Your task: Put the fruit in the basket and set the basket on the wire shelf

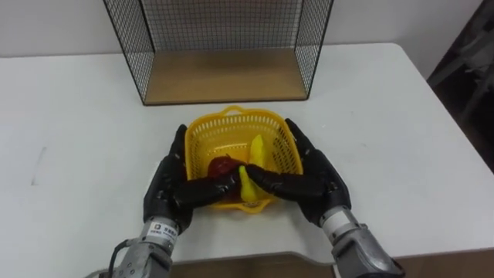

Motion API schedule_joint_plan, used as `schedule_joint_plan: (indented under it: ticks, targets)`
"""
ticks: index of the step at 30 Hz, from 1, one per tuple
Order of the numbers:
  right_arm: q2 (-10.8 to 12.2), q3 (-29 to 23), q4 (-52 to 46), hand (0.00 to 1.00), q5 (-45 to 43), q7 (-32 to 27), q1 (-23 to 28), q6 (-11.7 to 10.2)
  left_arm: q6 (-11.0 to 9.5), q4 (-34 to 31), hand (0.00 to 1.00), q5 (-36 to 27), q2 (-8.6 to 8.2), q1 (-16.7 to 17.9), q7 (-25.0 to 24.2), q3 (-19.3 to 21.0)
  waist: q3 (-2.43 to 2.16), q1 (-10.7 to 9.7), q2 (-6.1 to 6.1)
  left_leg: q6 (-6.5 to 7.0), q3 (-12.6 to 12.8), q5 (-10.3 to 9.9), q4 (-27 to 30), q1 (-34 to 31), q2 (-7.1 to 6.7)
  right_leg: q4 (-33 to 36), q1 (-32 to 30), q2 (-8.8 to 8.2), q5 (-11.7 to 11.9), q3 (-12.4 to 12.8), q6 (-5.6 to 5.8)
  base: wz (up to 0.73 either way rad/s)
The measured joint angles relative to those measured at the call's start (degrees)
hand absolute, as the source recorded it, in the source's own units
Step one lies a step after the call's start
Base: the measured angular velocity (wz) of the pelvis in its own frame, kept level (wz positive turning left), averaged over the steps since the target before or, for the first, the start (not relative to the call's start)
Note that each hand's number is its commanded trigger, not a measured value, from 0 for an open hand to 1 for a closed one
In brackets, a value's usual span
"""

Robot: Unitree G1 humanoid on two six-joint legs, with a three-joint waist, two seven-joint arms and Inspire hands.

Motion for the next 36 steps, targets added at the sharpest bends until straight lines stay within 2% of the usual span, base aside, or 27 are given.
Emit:
schedule_joint_plan:
  ticks: [8, 13, 20, 24, 29, 33, 36]
  targets:
    - [-0.02, -0.08, -0.25, 0.00, 0.74, -3.12, -0.61, -1.52, -0.01, -0.01, 0.00, 0.10, -0.09, -2.87, 0.06, -1.01, -0.07, -0.02, 0.11, 0.00, 0.92, 0.00, -0.17, 0.83, 0.05, 0.21, 0.14, 0.06, 0.05, 0.77, -0.03, -0.06]
    - [0.01, -0.03, -0.25, 0.00, 0.56, -4.11, -2.50, -3.36, -0.54, -0.05, 0.00, 0.02, -0.09, -4.85, 0.12, -1.09, -0.07, 0.09, 0.11, 0.00, 1.01, 0.00, -0.17, 0.92, 0.06, 0.27, 0.11, 0.11, 0.05, 0.95, -0.03, -0.01]
    - [0.02, -0.18, -2.54, 0.00, 1.84, -5.88, -3.86, -3.44, -0.75, -1.93, 0.00, -1.46, -0.09, -6.20, 0.23, -0.76, -0.06, 0.11, 0.09, 0.00, 1.05, 0.00, -0.15, 0.47, 0.07, 0.34, -0.32, 0.16, 0.05, 1.24, -0.02, 0.00]
    - [0.18, -0.19, -4.95, 0.00, 1.99, -6.20, -3.96, -5.66, -2.28, -4.78, 0.00, -3.79, -0.13, -6.24, 0.28, -0.75, -0.06, 0.09, 0.10, 0.00, 1.06, 0.00, -0.09, 0.05, 0.07, 0.72, -0.98, 0.18, 0.05, 1.44, -0.02, 0.00]
    - [0.22, -0.18, -8.62, 0.00, 2.74, -6.21, -3.96, -6.69, -3.64, -9.48, 0.00, -6.60, -0.67, -6.39, 1.23, -0.74, -0.07, 0.03, 0.07, 0.00, 0.97, 0.00, -0.09, 0.05, 0.07, 0.81, -1.00, 0.17, 0.05, 1.40, -0.02, 0.00]
    - [0.61, -0.17, -12.35, 0.00, 2.92, -6.20, -5.19, -9.15, -8.00, -10.90, 0.00, -7.87, -2.17, -8.37, 1.21, -0.76, -0.09, 0.23, -0.33, 0.01, 1.03, 0.01, -0.11, 0.47, 0.07, 0.94, -0.70, 0.17, 0.05, 1.34, -0.02, 0.00]
    - [1.39, -0.17, -13.29, 0.00, 2.83, -6.20, -5.28, -10.19, -10.11, -11.38, 0.00, -7.86, -3.26, -8.36, 1.19, -0.88, -0.22, 0.18, -1.17, 0.01, 1.04, 0.01, -0.06, 0.49, 0.07, 0.92, -0.60, 0.17, 0.04, 1.31, -0.02, 0.00]
